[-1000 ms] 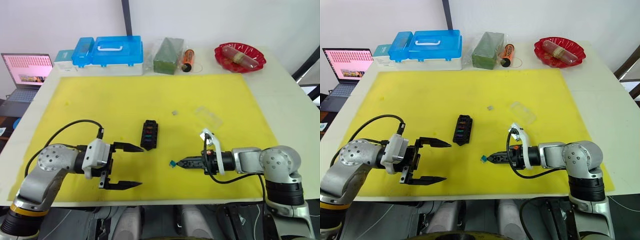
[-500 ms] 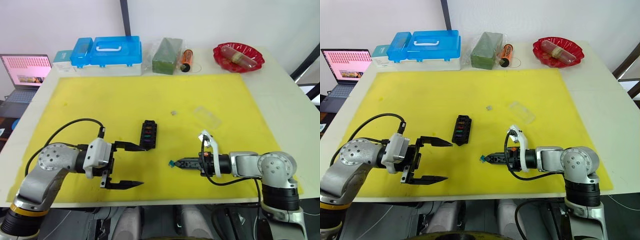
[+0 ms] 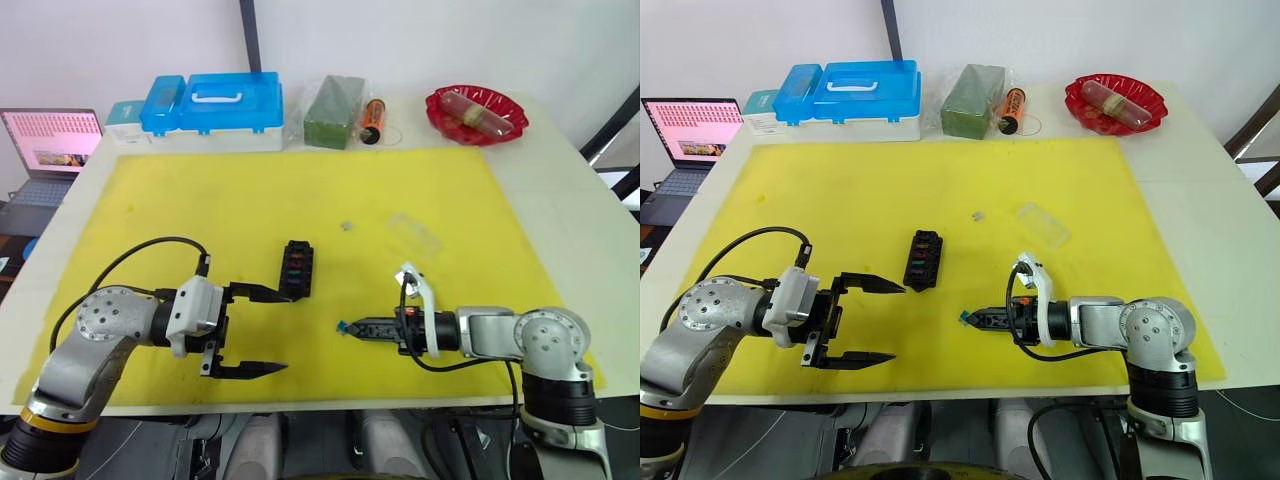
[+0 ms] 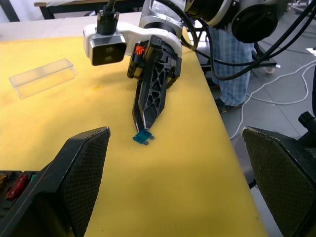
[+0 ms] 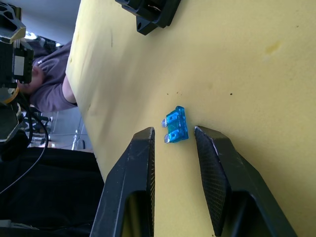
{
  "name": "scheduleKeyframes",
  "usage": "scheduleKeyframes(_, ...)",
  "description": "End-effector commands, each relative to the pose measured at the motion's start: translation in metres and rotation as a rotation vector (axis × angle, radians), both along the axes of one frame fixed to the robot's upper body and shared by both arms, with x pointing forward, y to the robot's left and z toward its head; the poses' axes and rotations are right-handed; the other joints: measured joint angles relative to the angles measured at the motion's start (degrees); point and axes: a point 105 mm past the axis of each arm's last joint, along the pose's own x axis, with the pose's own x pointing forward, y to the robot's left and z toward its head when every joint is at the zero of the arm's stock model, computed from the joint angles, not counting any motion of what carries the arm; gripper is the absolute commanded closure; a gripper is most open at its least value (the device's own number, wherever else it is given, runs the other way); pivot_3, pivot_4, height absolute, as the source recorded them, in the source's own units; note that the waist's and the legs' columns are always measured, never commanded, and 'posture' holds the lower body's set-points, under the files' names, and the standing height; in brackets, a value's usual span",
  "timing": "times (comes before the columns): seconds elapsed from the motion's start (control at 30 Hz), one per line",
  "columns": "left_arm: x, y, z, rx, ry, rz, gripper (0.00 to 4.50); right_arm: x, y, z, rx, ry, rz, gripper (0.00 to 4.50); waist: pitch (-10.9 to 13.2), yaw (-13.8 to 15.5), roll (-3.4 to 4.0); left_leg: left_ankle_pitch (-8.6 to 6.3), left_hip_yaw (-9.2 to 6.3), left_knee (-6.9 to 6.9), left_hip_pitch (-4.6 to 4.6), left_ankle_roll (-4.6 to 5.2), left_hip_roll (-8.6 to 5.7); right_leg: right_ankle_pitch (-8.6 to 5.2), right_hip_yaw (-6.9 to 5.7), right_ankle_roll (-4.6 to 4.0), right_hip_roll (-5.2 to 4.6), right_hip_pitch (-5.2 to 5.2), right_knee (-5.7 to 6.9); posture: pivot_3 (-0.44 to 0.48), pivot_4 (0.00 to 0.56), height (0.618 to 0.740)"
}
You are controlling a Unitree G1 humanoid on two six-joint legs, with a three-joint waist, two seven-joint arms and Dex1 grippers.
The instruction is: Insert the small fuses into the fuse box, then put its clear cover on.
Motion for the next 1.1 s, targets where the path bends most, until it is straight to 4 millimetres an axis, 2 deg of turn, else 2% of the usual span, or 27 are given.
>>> scheduleKeyframes(0.03, -0.004, -0.002, 0.005, -0.005, -0.016, -0.016, 0.00, -0.011, 0.008, -0.010, -0.021, 0.029, 0.047, 3.53, 0.00, 0.01, 0.00, 0.00, 0.00, 0.00, 0.00, 0.00, 0.00, 0.00, 0.00, 0.00, 0.00, 0.00, 0.00, 0.000, 0.150, 0.740)
scheduleKeyframes(0.13, -0.005, -0.002, 0.004, -0.004, -0.015, -0.015, 0.00, -0.013, 0.008, -0.013, -0.040, 0.020, 0.049, 4.39, -0.05, 0.02, -0.06, 0.00, 0.00, 0.00, 0.00, 0.00, 0.00, 0.00, 0.00, 0.00, 0.00, 0.00, 0.00, 0.000, 0.150, 0.740)
scheduleKeyframes(0.47, -0.007, 0.000, 0.002, -0.010, -0.010, 0.008, 0.00, -0.007, 0.002, -0.008, -0.030, -0.017, 0.002, 4.45, -0.19, 0.14, -0.25, 0.00, -0.02, 0.00, 0.01, 0.01, 0.00, -0.02, -0.01, -0.03, 0.00, 0.03, 0.00, 0.000, 0.150, 0.740)
scheduleKeyframes(0.57, -0.003, 0.003, 0.004, -0.040, -0.006, 0.065, 0.00, -0.004, -0.003, 0.018, -0.029, -0.106, 0.041, 4.45, -0.17, 0.18, -0.22, 0.00, -0.02, 0.00, 0.01, 0.01, 0.00, -0.02, 0.00, -0.03, 0.00, 0.03, 0.00, 0.000, 0.150, 0.740)
scheduleKeyframes(0.67, 0.002, 0.009, 0.005, -0.064, 0.005, 0.128, 0.00, -0.004, 0.002, 0.049, -0.068, -0.230, 0.145, 4.45, -0.12, 0.21, -0.13, 0.00, 0.00, 0.03, 0.00, 0.00, -0.01, -0.02, 0.02, -0.03, -0.06, 0.03, -0.01, 0.000, 0.150, 0.740)
scheduleKeyframes(0.83, 0.031, 0.022, 0.010, -0.131, 0.027, 0.337, 0.00, 0.033, 0.021, 0.106, -0.338, -0.606, 0.160, 4.45, 0.03, -0.06, 0.12, 0.00, -0.01, 0.02, 0.00, 0.01, 0.00, -0.02, 0.00, -0.03, -0.02, -0.02, 0.01, 0.000, 0.150, 0.740)
scheduleKeyframes(1.0, 0.048, 0.025, 0.005, -0.167, 0.102, 0.456, 0.00, 0.061, 0.041, 0.126, -0.511, -0.876, 0.235, 4.45, -0.06, 0.31, -0.05, -0.03, -0.12, -0.09, -0.06, 0.04, -0.08, 0.02, -0.12, 0.19, -0.12, -0.03, -0.06, 0.000, 0.150, 0.740)
scheduleKeyframes(1.1, 0.056, 0.021, 0.003, -0.188, 0.129, 0.474, 0.00, 0.075, 0.049, 0.131, -0.494, -0.909, 0.235, 4.45, -0.06, 0.28, -0.08, -0.03, -0.04, -0.05, -0.11, 0.04, -0.12, 0.02, -0.08, 0.22, -0.20, -0.04, -0.10, 0.000, 0.150, 0.740)
